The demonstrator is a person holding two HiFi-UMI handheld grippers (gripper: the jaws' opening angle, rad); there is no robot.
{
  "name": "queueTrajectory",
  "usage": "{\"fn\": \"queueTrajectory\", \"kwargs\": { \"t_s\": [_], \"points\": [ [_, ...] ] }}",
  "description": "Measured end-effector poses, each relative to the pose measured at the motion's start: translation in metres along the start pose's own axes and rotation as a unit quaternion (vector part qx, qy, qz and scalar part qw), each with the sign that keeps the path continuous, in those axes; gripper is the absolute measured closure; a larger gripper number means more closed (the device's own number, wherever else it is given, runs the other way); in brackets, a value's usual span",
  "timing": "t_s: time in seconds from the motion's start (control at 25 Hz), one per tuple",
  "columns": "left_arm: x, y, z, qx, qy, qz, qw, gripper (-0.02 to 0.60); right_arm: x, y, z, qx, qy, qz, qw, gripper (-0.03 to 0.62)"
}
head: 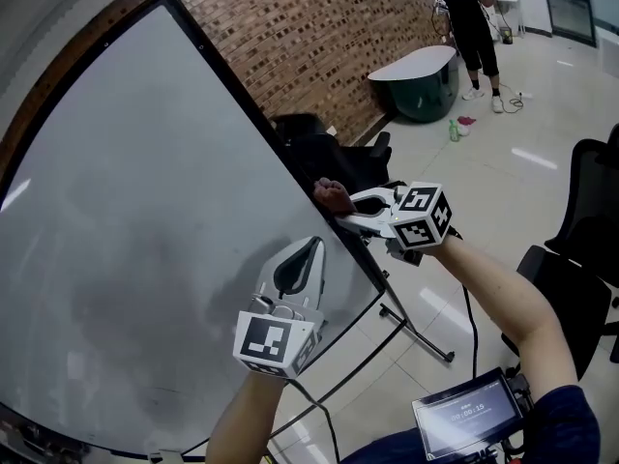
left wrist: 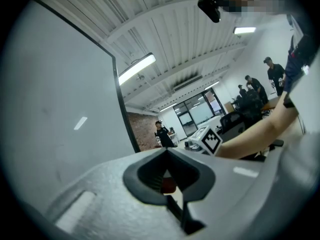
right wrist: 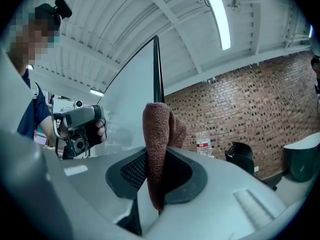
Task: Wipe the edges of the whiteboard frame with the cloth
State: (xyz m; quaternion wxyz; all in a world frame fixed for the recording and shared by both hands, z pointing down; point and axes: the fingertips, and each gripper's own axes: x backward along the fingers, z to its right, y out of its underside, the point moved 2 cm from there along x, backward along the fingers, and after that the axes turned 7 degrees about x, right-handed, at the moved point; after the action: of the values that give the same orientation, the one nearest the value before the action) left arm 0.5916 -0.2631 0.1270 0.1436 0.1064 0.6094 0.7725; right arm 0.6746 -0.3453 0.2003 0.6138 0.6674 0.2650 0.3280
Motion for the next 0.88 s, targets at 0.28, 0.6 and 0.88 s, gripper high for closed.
{"fn": "queueTrajectory", "kwargs": {
  "t_s": [0.28,0.6,0.88],
  "points": [
    [-0.008,0.025,0.002,0.016,-0.001,-0.016,0.9998,0.577,0.006,0.027,0.0,-0.021,-0.009,-0.001,1.0,0.528],
    [-0.015,0.046,0.005,0.039,0.01,-0.022,0.999,0.577,0.002,0.057,-0.005,-0.004,-0.016,-0.044,0.999,0.528],
    [-0.021,0.068,0.004,0.05,0.012,-0.036,0.998,0.577,0.016,0.078,0.011,0.04,0.011,-0.091,0.995,0.528]
  ]
}}
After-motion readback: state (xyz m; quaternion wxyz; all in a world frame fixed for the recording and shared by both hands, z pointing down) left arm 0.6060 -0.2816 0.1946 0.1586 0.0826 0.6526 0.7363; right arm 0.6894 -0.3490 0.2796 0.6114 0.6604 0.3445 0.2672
